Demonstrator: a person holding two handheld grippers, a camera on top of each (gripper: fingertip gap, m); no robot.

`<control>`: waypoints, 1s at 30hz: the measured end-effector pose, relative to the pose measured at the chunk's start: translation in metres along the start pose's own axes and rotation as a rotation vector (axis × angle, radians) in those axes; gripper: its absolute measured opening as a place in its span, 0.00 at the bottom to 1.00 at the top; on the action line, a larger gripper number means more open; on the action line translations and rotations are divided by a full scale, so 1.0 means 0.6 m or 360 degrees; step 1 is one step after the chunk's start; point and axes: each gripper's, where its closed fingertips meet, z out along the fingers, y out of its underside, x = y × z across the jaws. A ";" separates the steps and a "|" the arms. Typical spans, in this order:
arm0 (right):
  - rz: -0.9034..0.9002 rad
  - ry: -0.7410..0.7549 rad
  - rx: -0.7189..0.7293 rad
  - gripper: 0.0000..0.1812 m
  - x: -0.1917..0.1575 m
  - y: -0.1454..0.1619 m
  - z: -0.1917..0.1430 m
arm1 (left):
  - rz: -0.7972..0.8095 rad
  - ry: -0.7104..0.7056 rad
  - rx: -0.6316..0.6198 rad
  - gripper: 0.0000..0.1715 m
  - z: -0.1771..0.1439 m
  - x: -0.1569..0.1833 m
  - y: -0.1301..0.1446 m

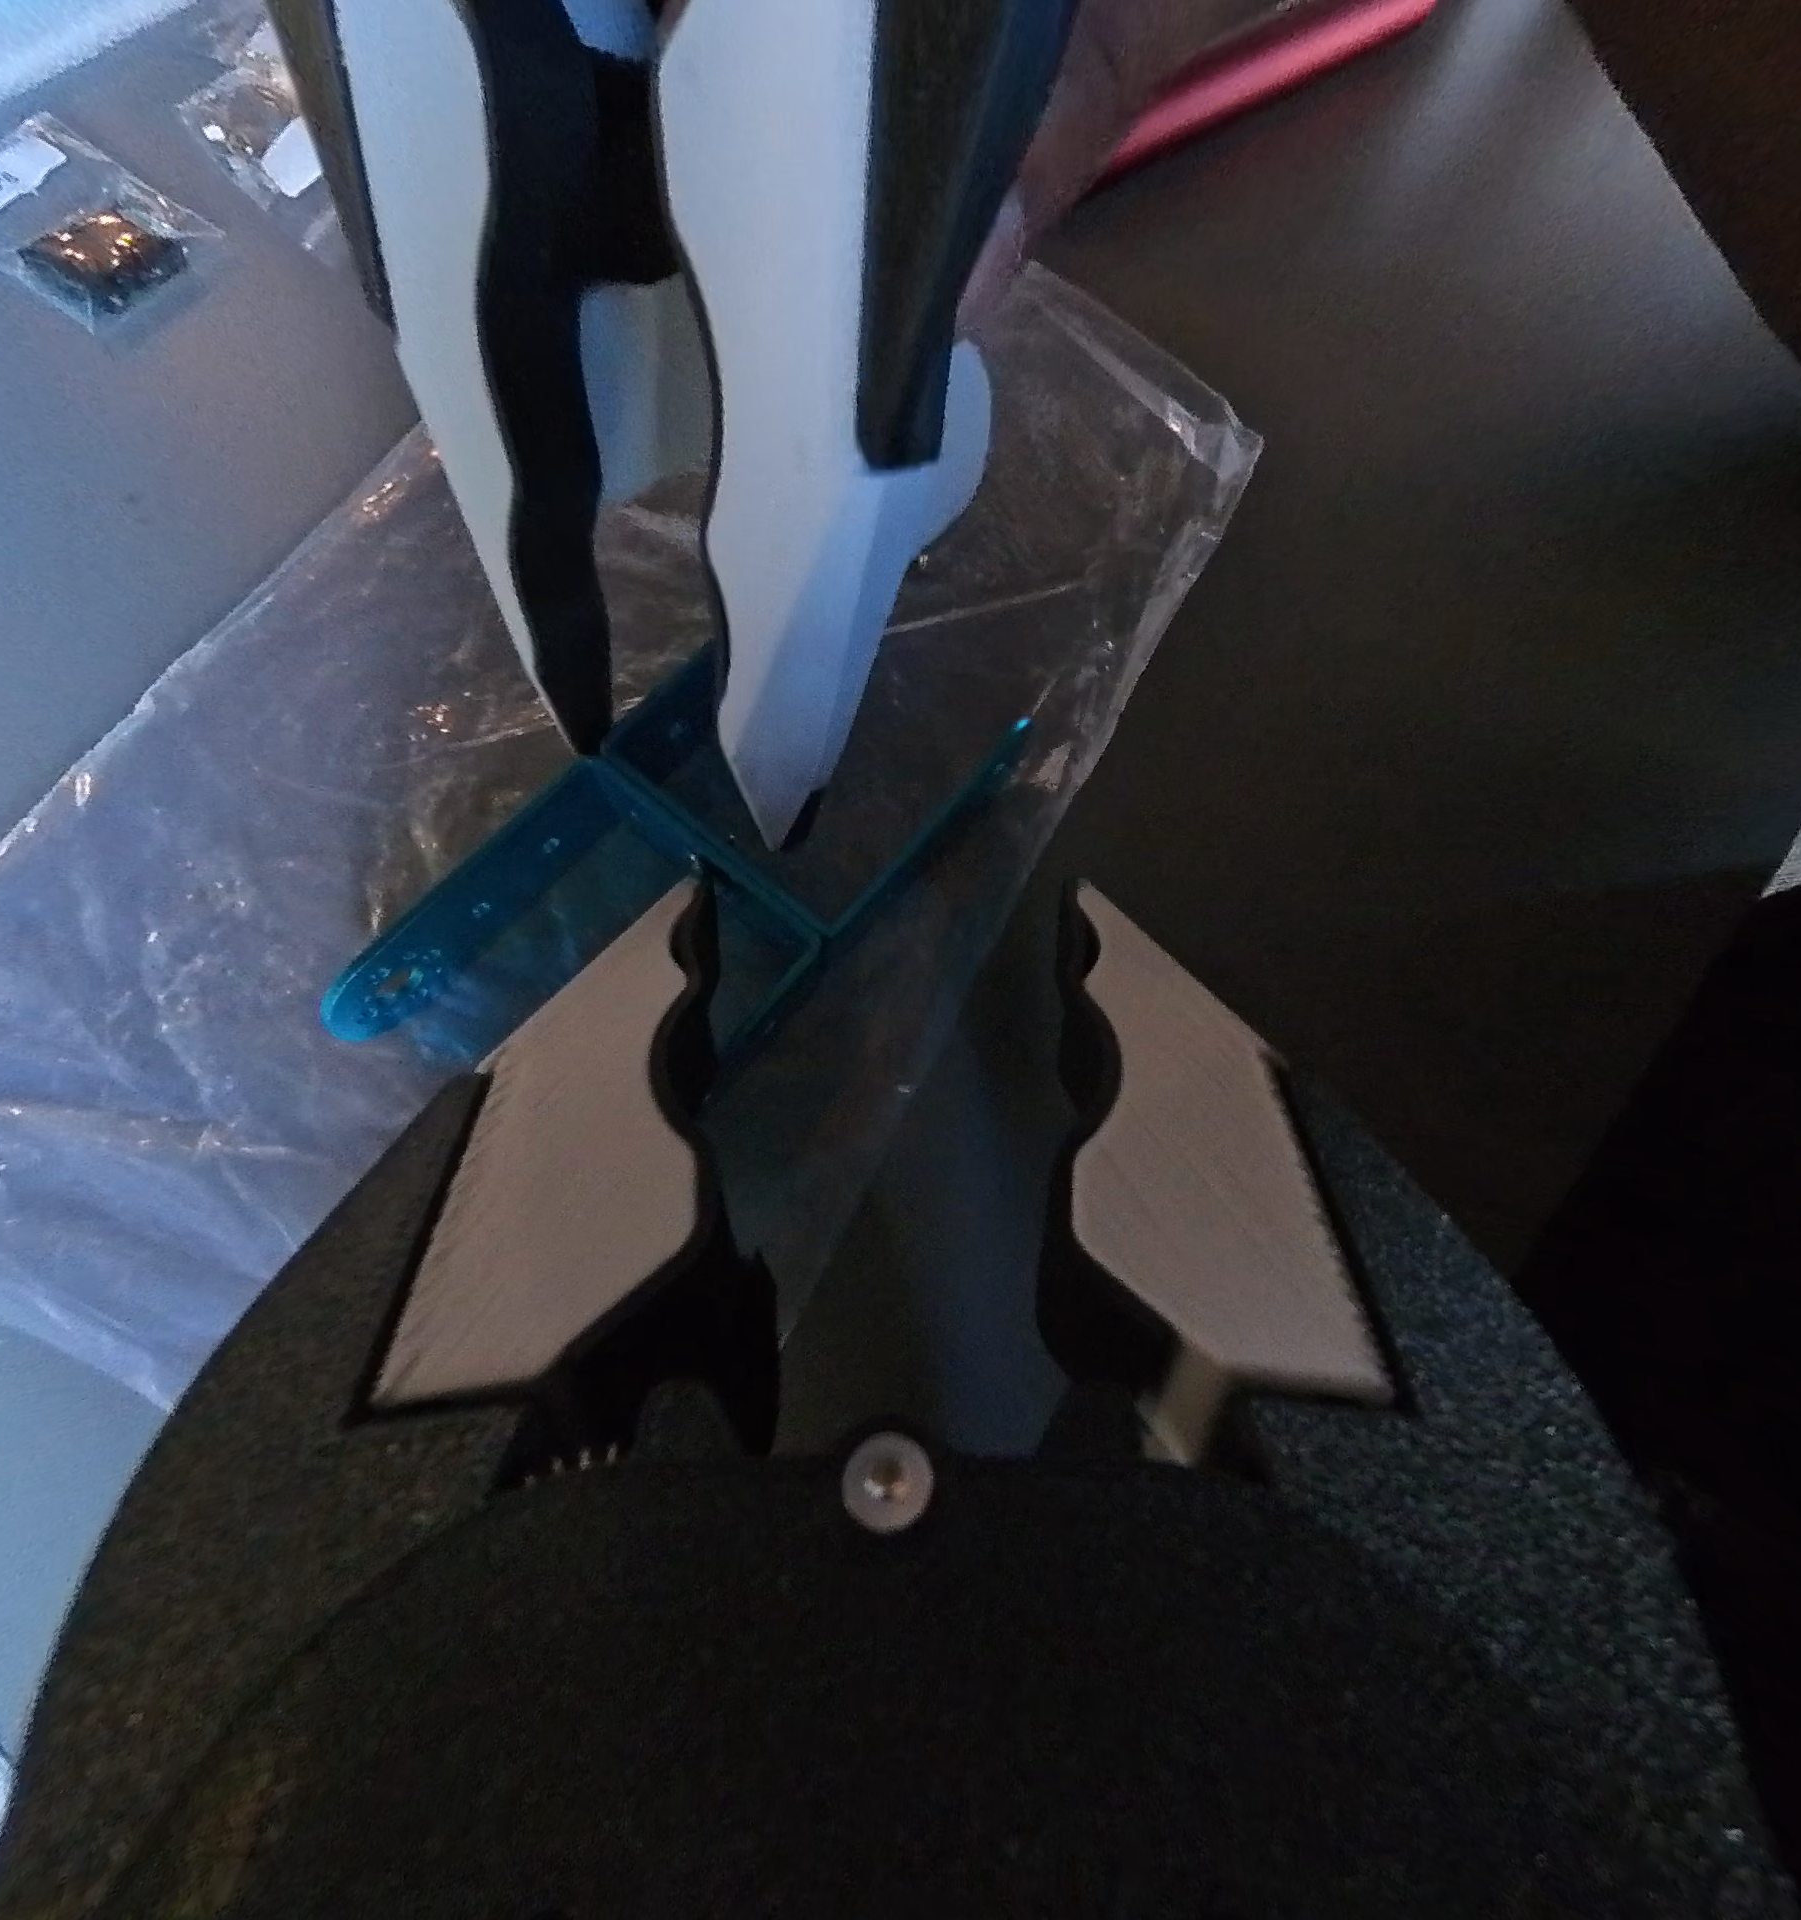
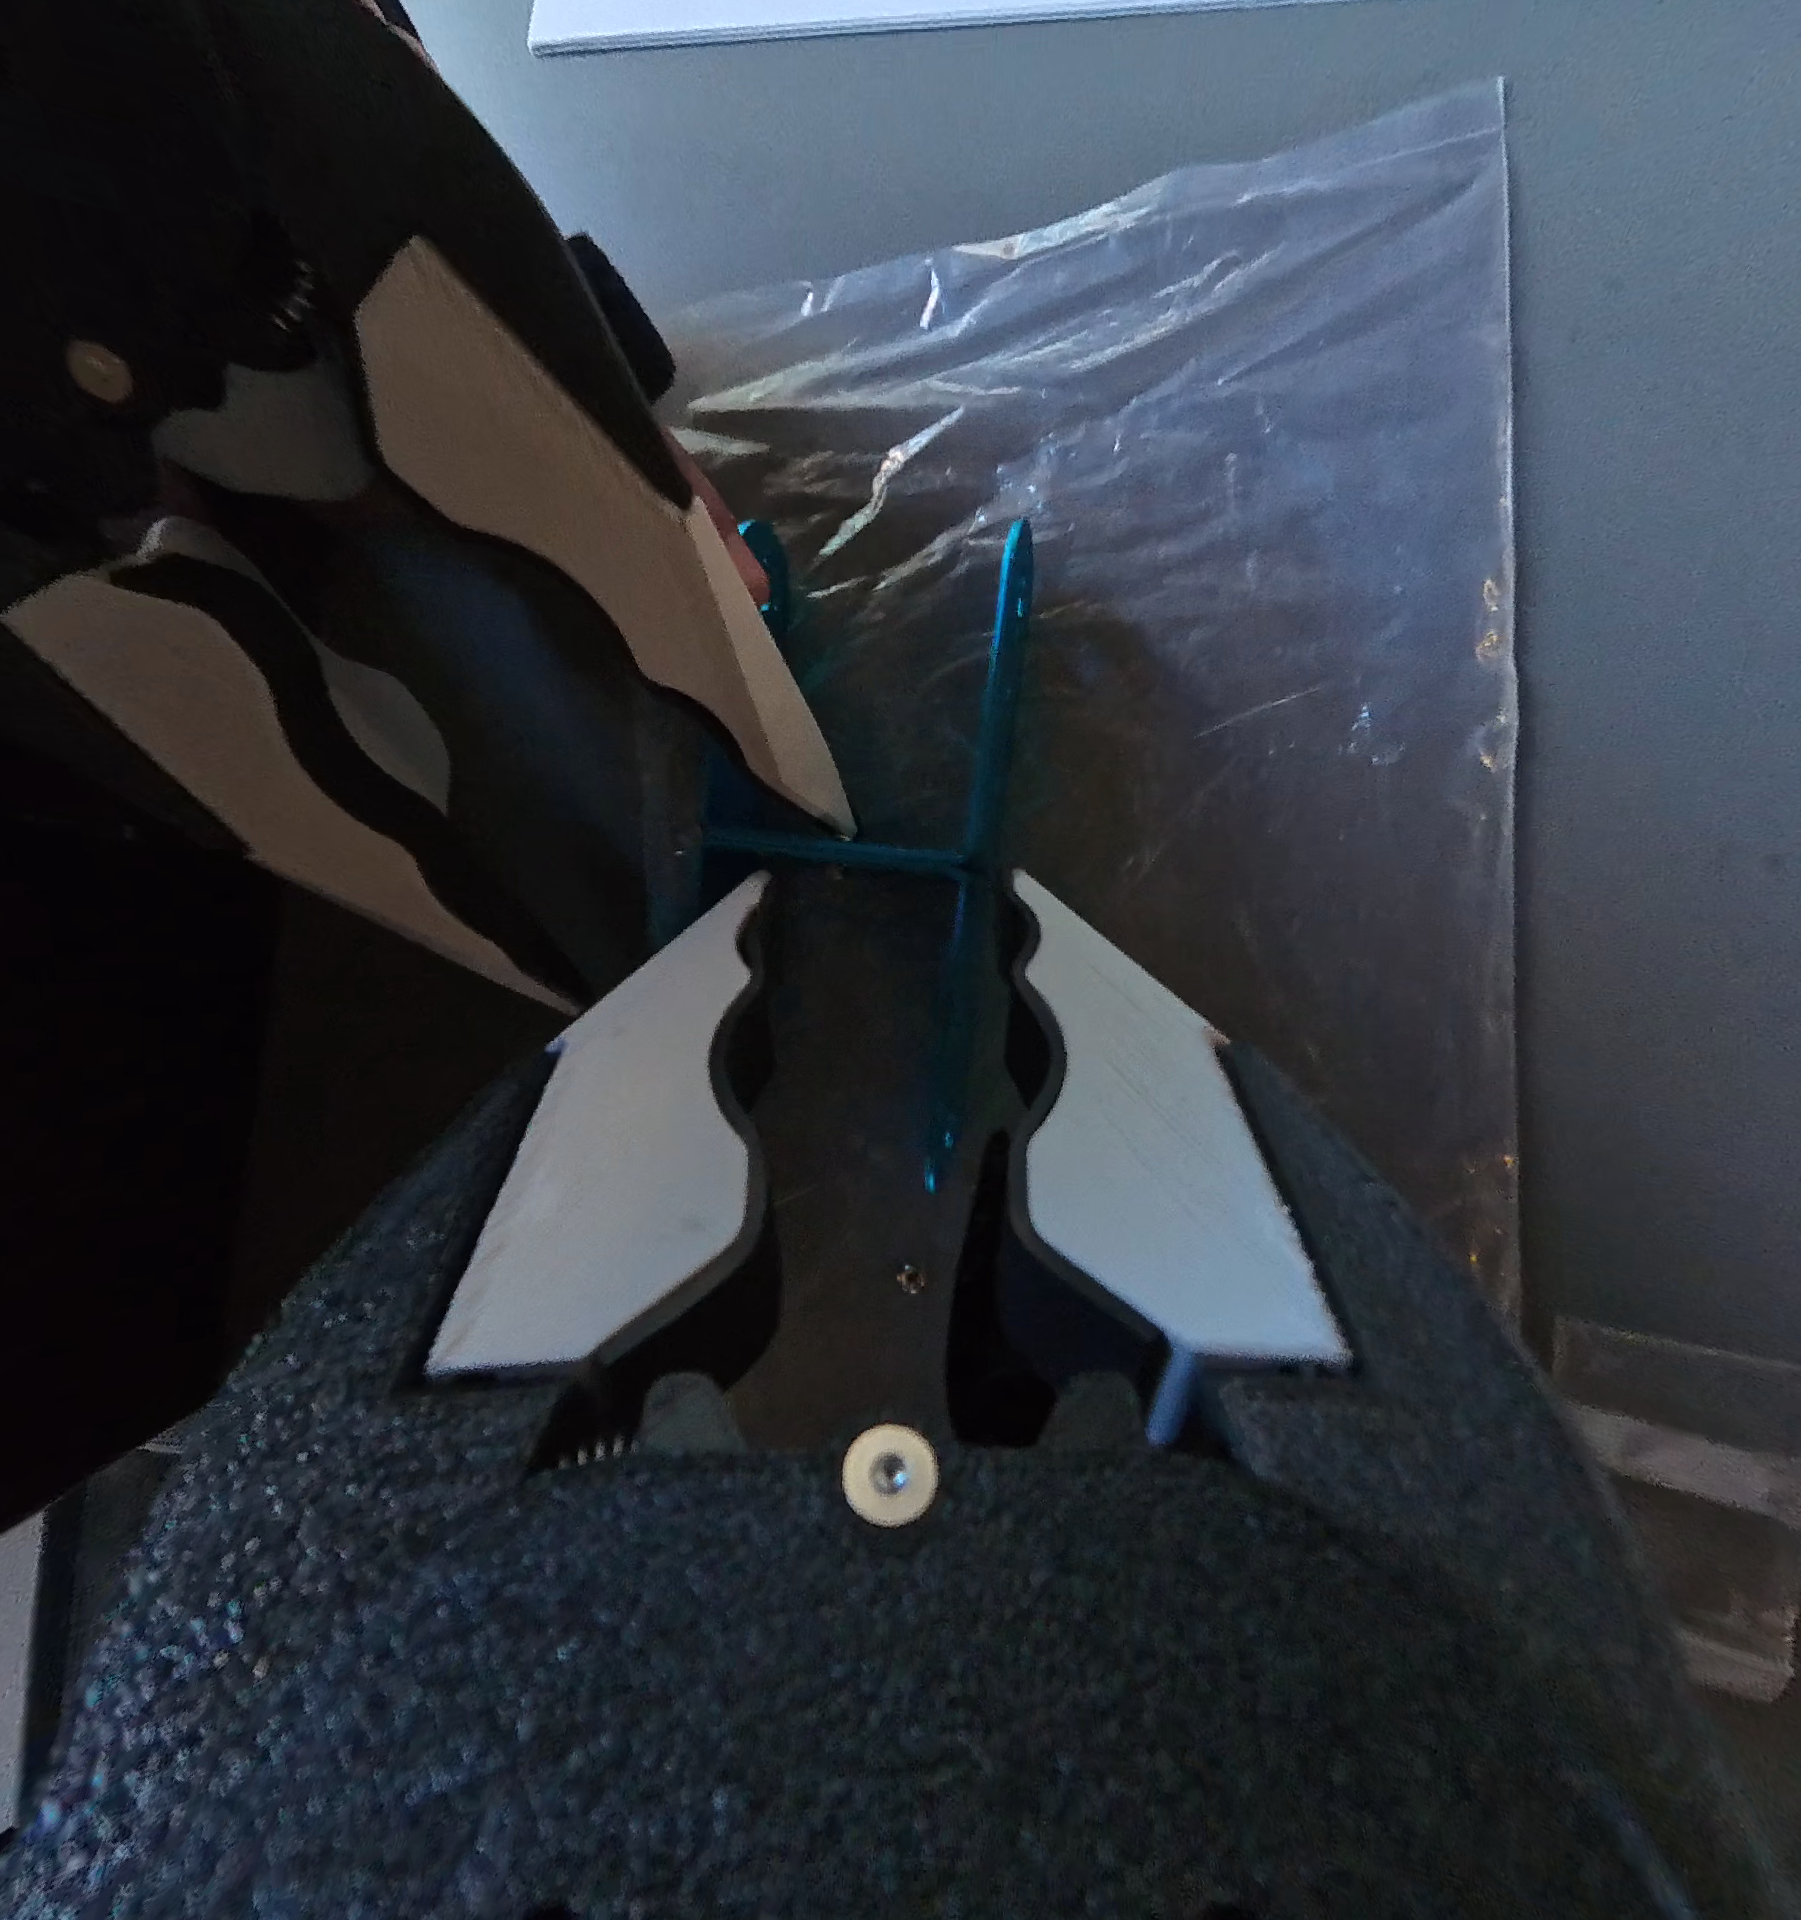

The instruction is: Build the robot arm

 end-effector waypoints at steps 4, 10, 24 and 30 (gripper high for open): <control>0.0011 0.0000 -0.0028 0.20 0.001 0.003 0.006 | 0.0036 -0.0004 -0.0017 0.39 0.003 0.002 0.000; 0.0034 -0.0021 0.0009 0.16 0.005 0.002 0.000 | 0.0022 0.0004 0.0005 0.38 0.003 0.003 -0.002; -0.0009 0.0082 -0.0087 0.12 0.011 0.013 0.001 | 0.0041 -0.0003 -0.0008 0.39 0.007 0.004 -0.002; -0.0012 0.0134 -0.0070 0.15 0.022 0.015 -0.009 | 0.0027 0.0006 0.0020 0.38 0.004 0.005 -0.007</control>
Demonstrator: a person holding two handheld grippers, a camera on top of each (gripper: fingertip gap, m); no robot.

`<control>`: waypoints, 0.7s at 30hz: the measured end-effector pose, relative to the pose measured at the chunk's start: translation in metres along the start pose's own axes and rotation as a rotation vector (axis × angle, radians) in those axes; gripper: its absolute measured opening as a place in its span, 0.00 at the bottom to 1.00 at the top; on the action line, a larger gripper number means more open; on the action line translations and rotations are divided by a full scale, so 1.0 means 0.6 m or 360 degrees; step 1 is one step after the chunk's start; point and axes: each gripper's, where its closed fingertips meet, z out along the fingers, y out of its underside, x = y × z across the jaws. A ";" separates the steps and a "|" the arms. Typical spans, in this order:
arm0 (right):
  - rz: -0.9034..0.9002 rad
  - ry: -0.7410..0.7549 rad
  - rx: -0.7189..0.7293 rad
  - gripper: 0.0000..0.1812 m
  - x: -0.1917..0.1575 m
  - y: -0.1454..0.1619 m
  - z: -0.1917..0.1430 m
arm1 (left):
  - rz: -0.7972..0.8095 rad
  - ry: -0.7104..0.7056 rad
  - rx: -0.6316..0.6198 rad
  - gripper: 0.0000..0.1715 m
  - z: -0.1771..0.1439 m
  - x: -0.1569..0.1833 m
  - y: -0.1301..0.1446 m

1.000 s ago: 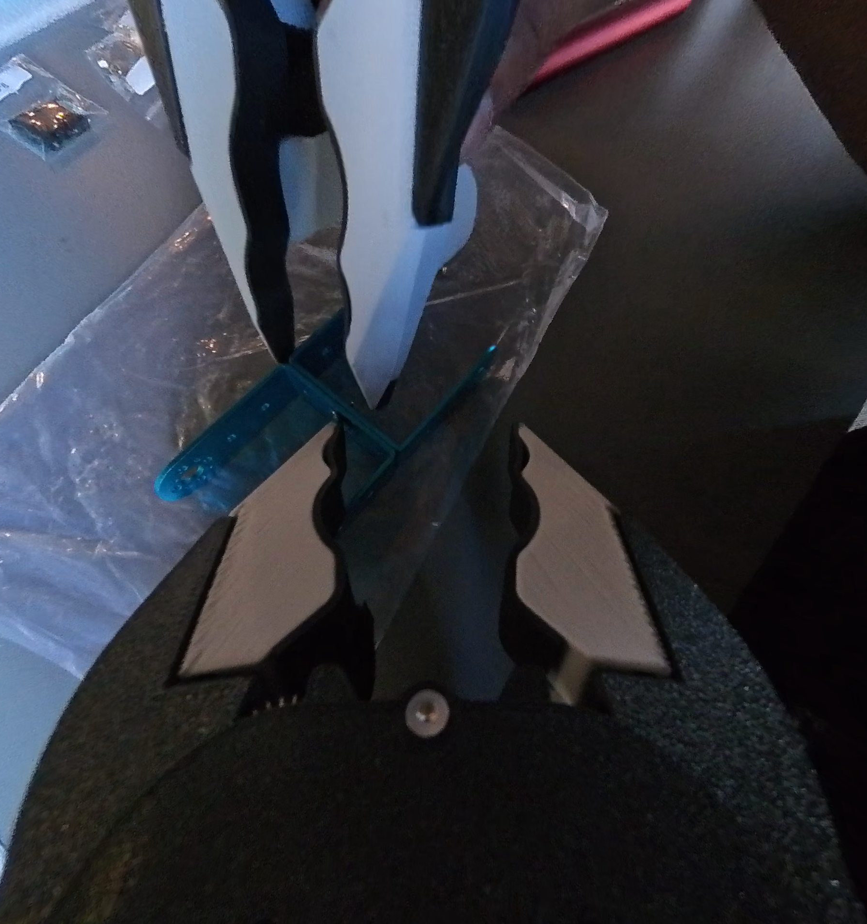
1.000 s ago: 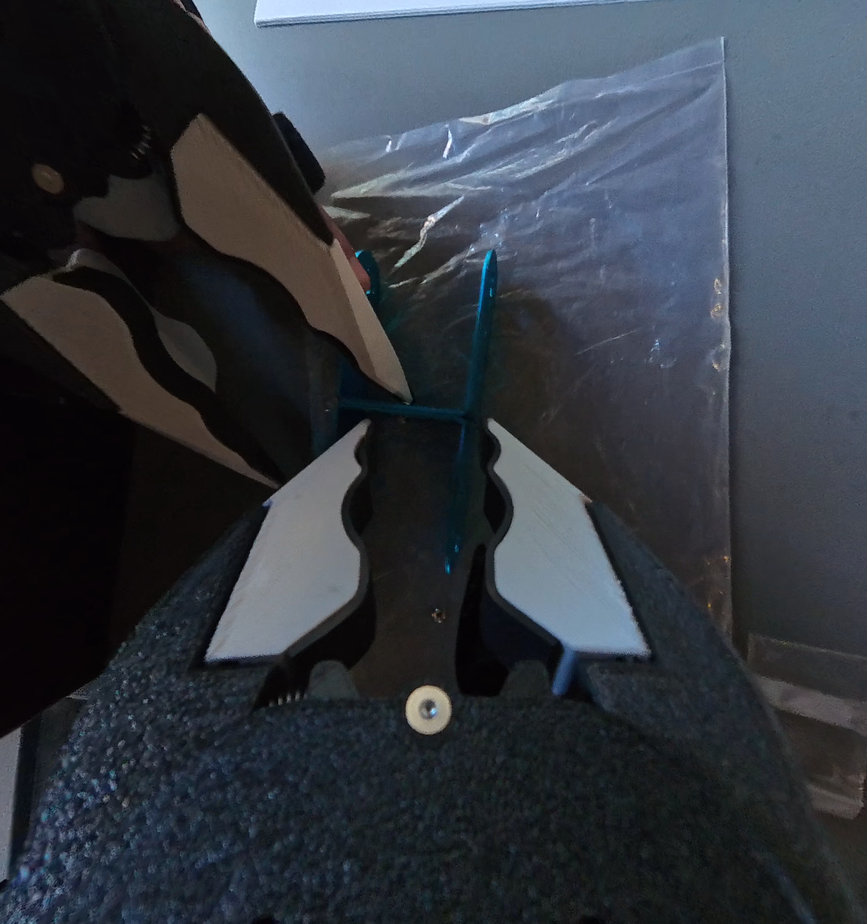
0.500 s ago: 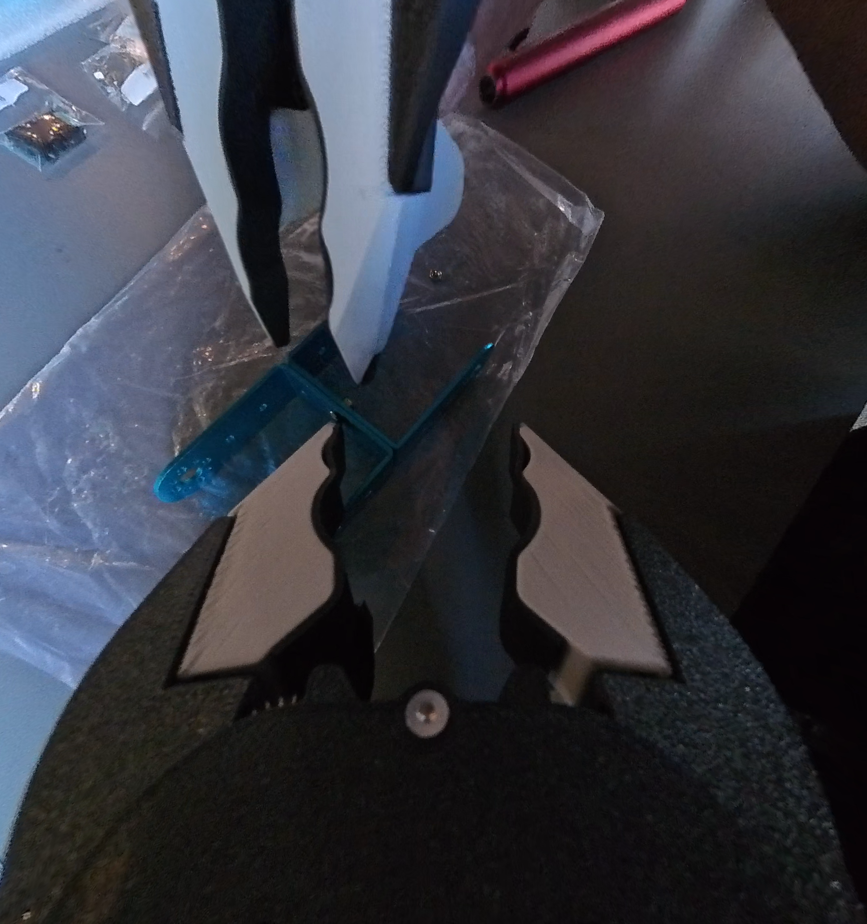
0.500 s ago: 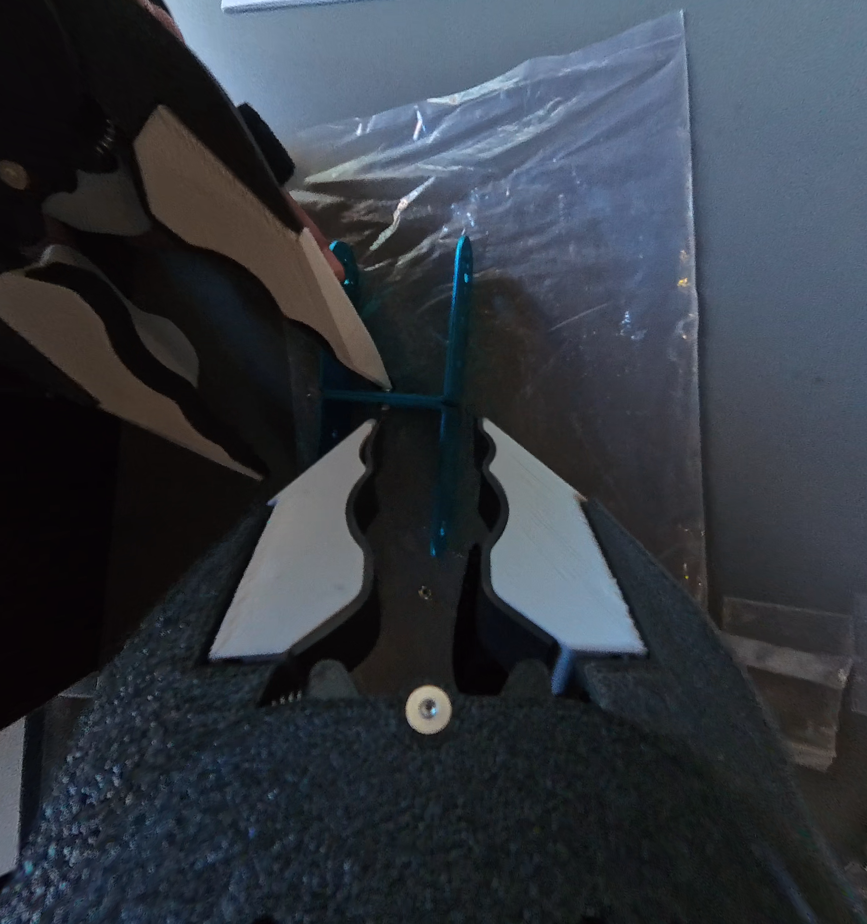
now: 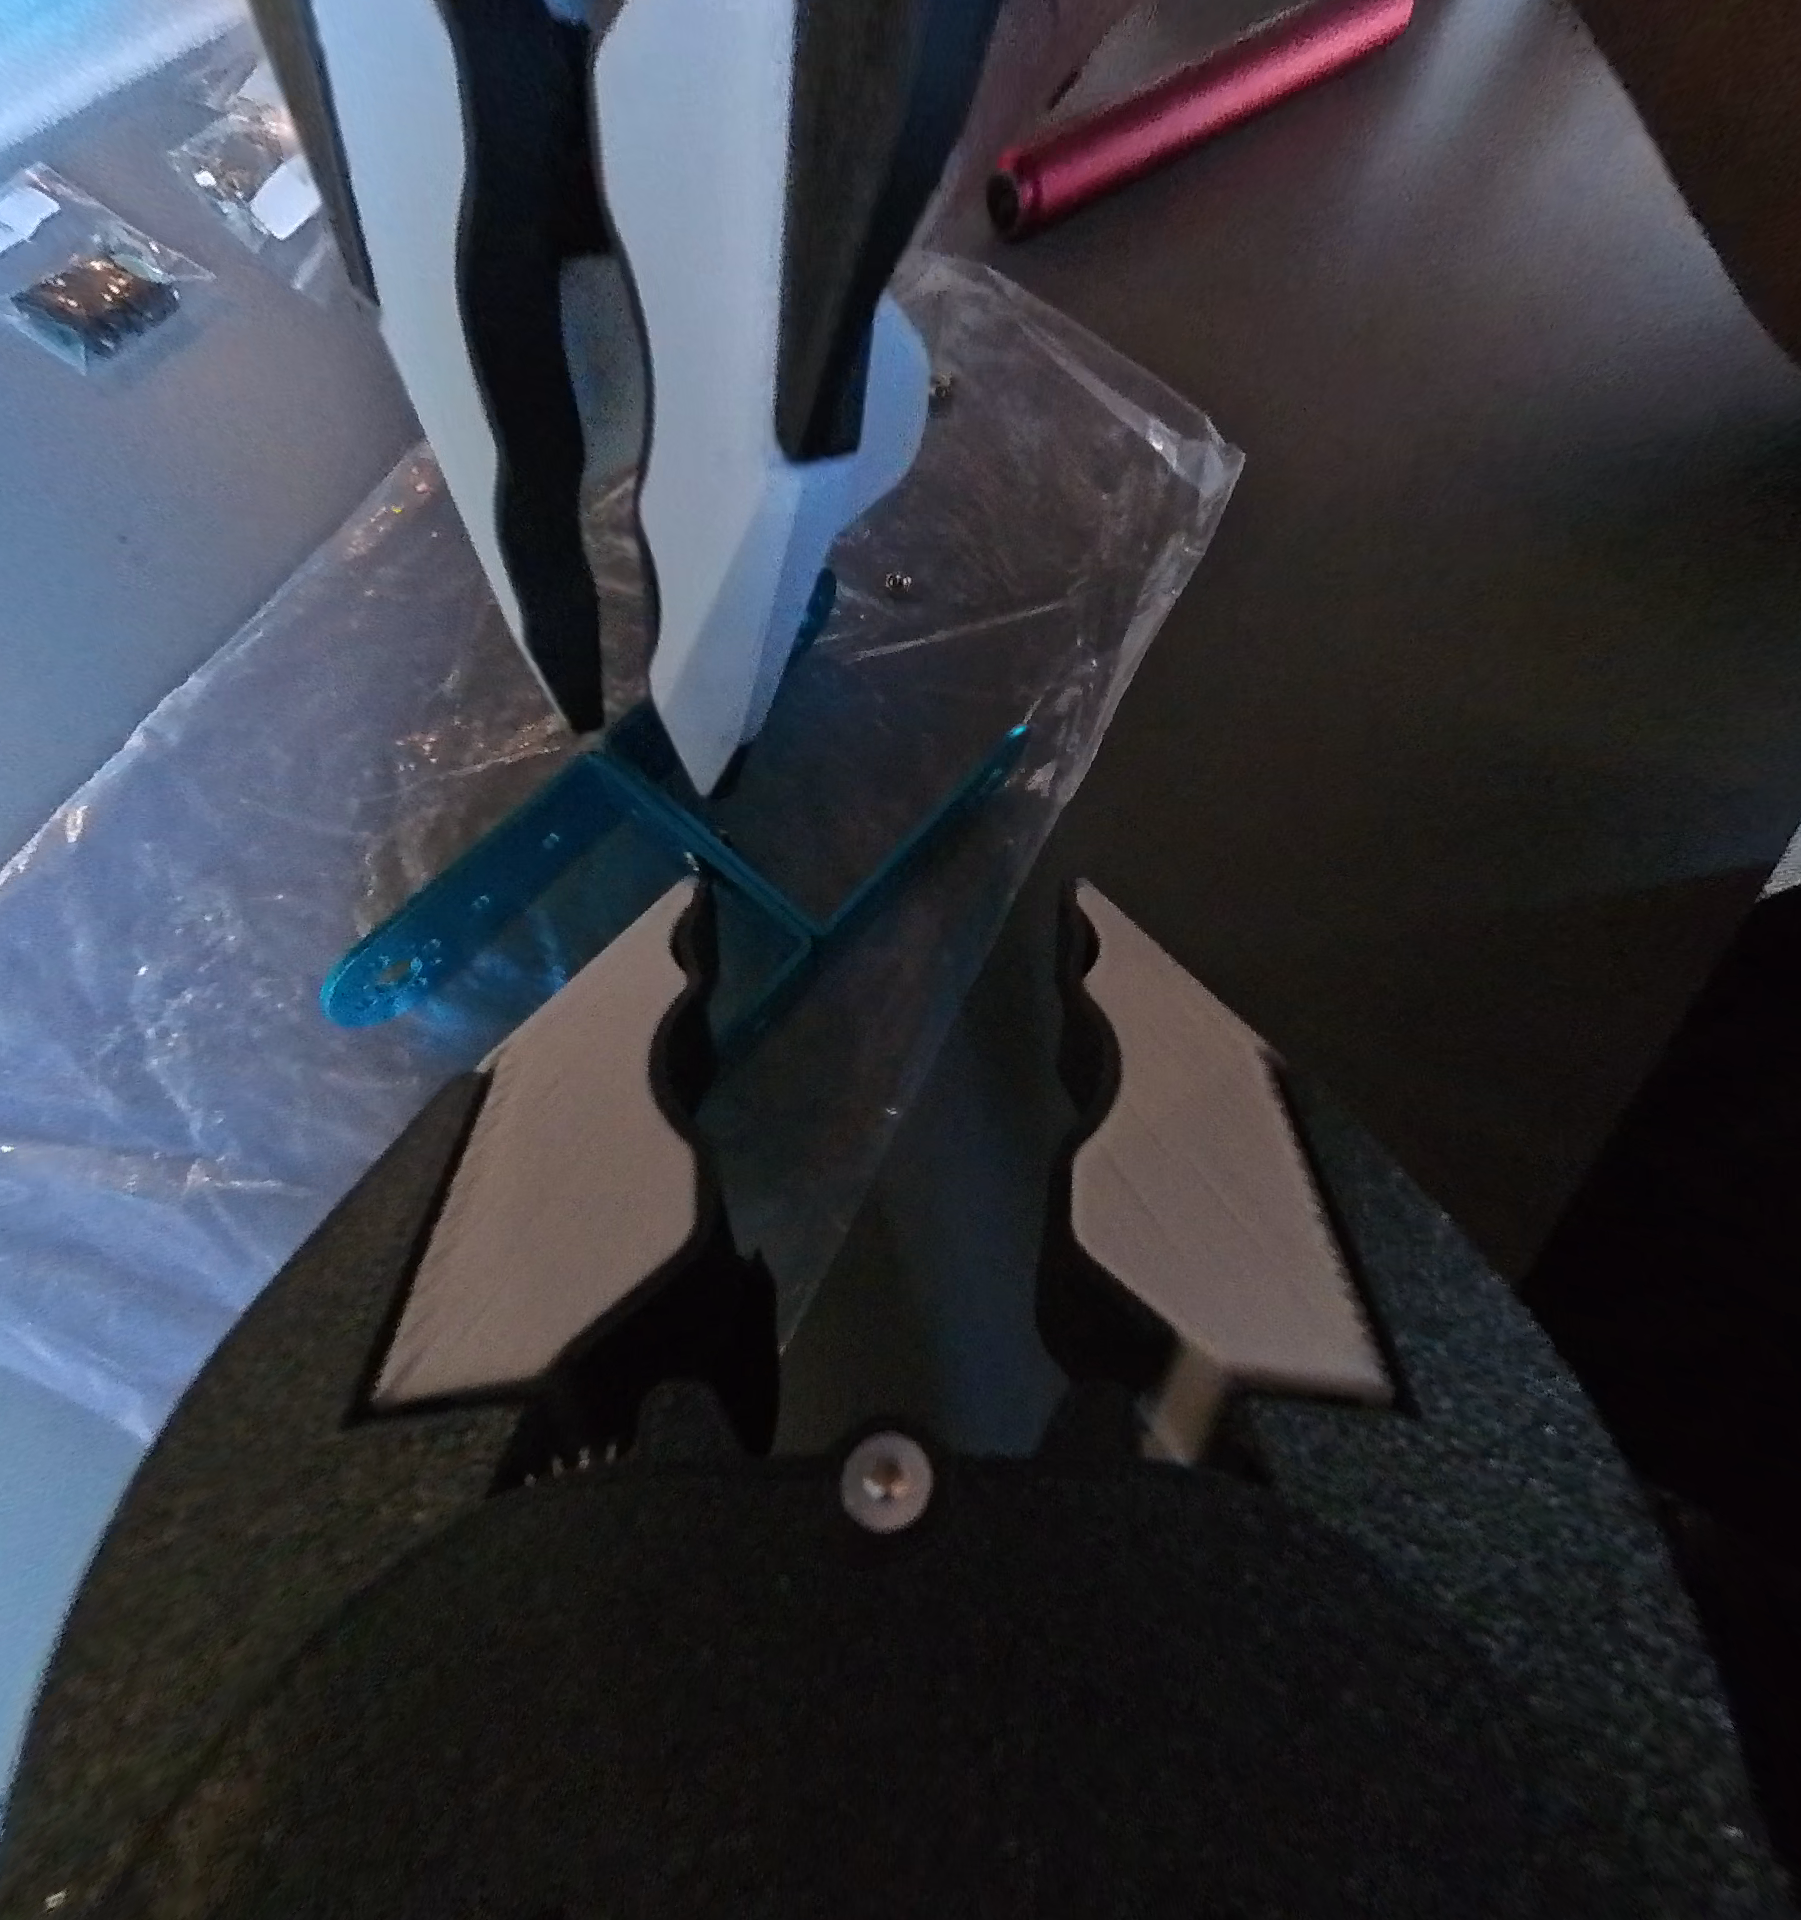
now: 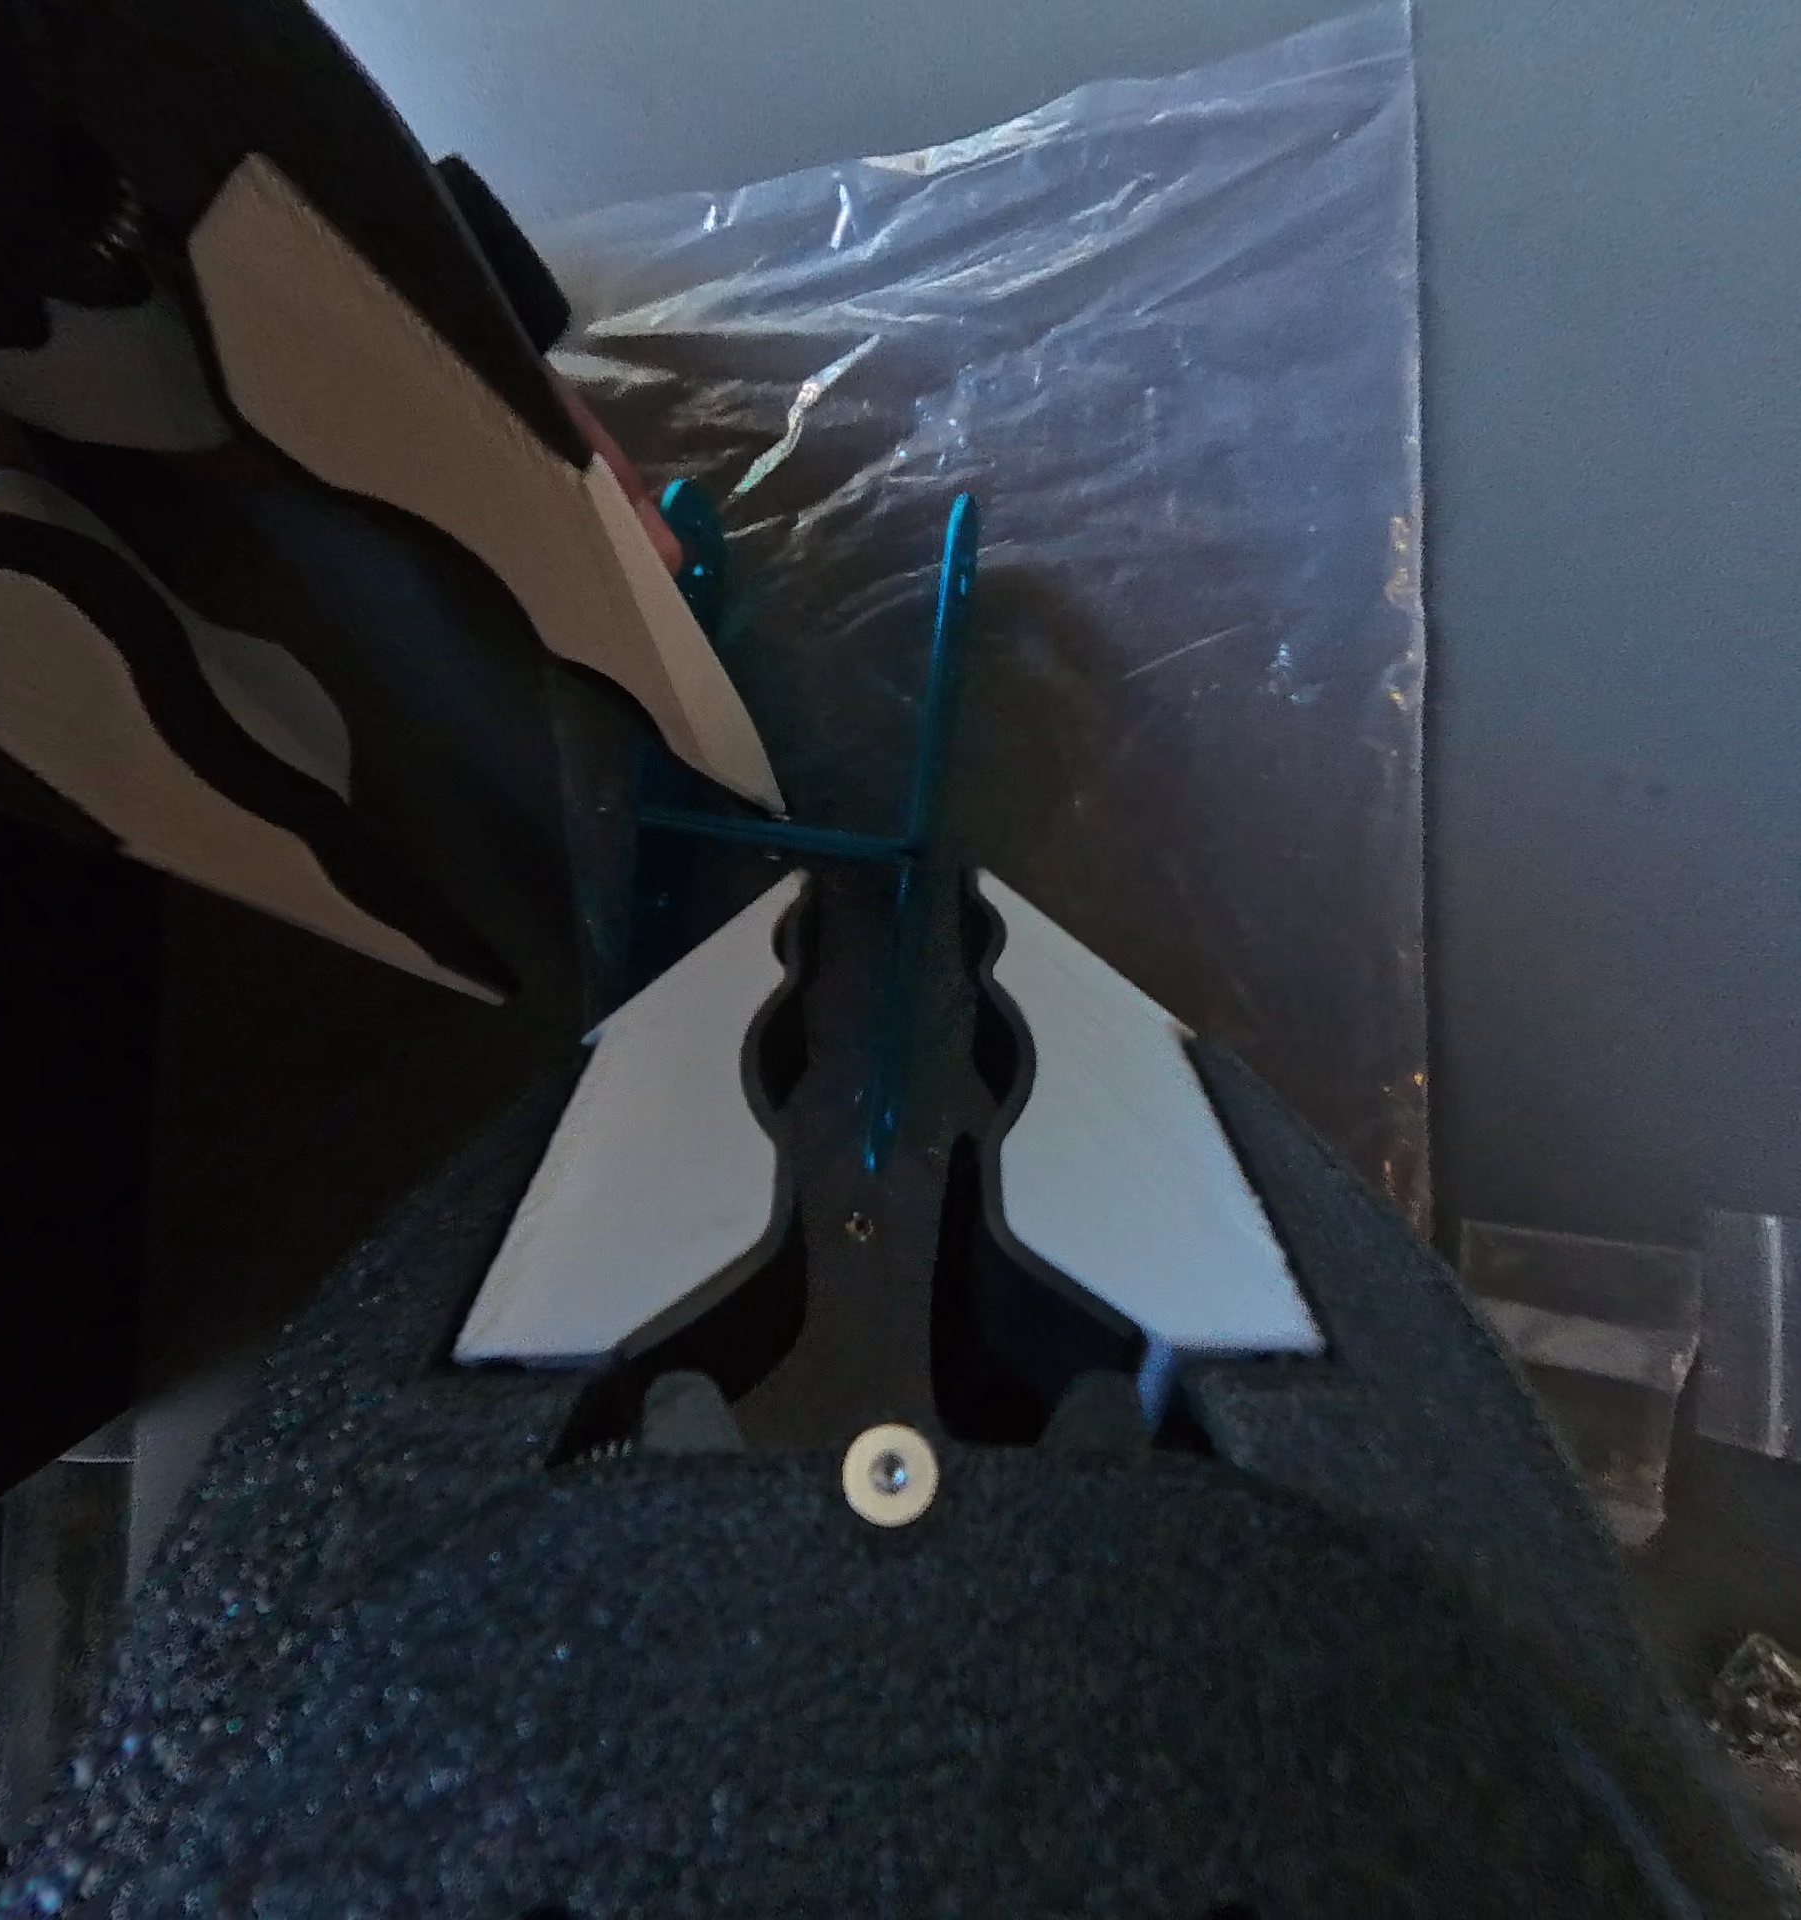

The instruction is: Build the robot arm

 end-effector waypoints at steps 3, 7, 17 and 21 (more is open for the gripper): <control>0.0033 -0.0075 0.0034 0.23 -0.013 -0.004 -0.012 | -0.0006 0.0002 0.0009 0.38 -0.001 -0.001 -0.002; 0.0009 -0.0064 -0.0030 0.23 -0.017 -0.001 0.002 | 0.0002 -0.0004 0.0004 0.38 0.001 -0.002 -0.002; 0.0088 -0.0140 0.0012 0.16 -0.015 -0.004 0.005 | 0.0012 -0.0001 0.0003 0.38 0.001 0.000 -0.002; 0.0111 -0.0176 0.0035 0.16 -0.015 -0.004 0.005 | 0.0013 -0.0002 0.0001 0.38 0.001 0.000 -0.001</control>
